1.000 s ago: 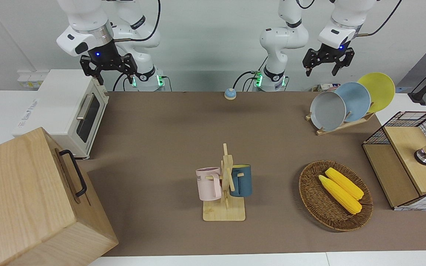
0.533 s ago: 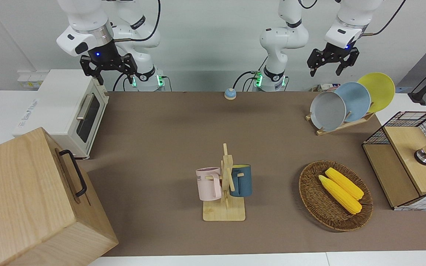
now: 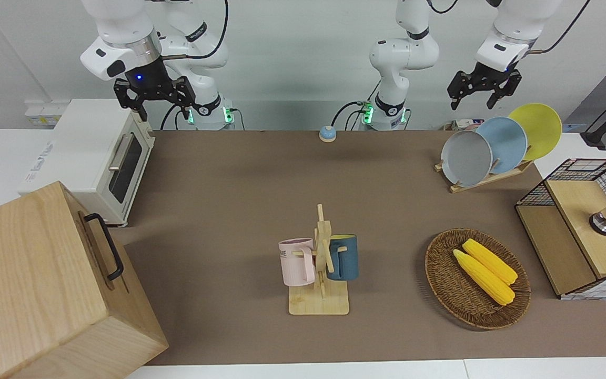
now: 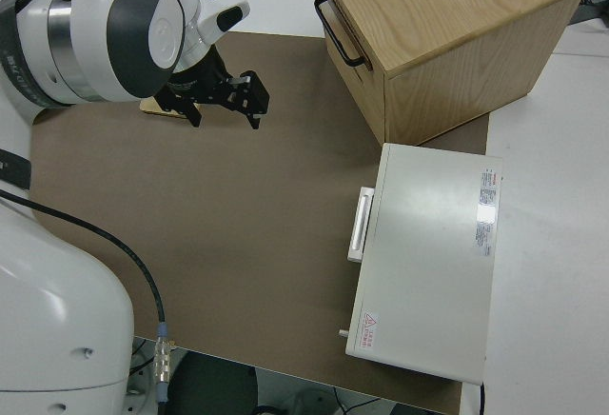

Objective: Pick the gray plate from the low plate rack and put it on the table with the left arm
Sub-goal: 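Move the left gripper toward the gray plate in the low rack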

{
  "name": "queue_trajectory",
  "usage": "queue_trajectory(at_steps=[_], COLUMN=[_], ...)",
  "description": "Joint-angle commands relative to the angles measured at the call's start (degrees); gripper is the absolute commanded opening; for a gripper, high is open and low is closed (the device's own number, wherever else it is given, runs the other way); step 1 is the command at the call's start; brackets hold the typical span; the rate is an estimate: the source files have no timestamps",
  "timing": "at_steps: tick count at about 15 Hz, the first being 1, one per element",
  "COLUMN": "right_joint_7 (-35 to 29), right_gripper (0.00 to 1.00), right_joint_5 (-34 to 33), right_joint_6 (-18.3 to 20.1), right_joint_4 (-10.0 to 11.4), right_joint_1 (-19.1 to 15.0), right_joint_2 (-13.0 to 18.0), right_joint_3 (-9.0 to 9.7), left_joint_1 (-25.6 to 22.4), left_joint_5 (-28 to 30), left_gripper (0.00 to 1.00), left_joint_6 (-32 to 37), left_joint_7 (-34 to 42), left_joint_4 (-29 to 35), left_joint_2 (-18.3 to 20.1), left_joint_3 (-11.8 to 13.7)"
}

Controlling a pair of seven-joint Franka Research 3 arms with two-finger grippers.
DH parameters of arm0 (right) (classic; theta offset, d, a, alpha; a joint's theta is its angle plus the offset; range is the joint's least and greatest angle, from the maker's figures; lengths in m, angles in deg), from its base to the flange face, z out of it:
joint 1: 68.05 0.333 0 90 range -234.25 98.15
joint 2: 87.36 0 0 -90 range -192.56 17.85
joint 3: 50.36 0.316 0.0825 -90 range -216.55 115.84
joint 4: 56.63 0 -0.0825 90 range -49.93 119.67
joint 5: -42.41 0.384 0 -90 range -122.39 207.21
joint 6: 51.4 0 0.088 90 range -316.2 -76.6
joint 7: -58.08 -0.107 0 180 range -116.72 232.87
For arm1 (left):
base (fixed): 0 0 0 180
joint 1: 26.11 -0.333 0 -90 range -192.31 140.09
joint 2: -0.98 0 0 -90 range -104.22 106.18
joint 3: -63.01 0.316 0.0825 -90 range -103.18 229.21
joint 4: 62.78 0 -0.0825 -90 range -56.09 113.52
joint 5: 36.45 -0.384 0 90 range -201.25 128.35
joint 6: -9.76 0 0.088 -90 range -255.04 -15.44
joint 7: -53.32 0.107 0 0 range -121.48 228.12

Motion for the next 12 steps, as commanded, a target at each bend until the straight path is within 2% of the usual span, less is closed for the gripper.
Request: queue_trajectory(at_steps=[1,3,5,12], right_joint_7=[-0.01,-0.01,-0.01,0.08], right_gripper=[0.99,0.987,0.987,0.987], right_joint_5=[0.34,0.34,0.34,0.34], right_joint_6=[0.83,0.83,0.83,0.83], right_joint_4=[-0.35,-0.35,-0.35,-0.35], right_joint_1=[-0.41,-0.41,-0.41,-0.41], right_joint_2=[0.14,0.14,0.14,0.14], right_joint_3=[0.38,0.38,0.38,0.29], left_joint_1=[-0.36,-0.36,-0.8,-1.06], left_joint_5=[-1.58,-2.11,-2.2,-4.4], left_gripper=[1.0,1.0,1.0,1.0], left_joint_6=[-1.43,-4.14,-9.49,-19.43], left_joint_7=[4.7,5.42,5.51,8.32], left_joint_4=[2.04,6.06,13.44,24.01], left_joint_2=[0.92,3.11,7.23,10.32], left_joint_3=[3.21,5.14,6.02,8.93])
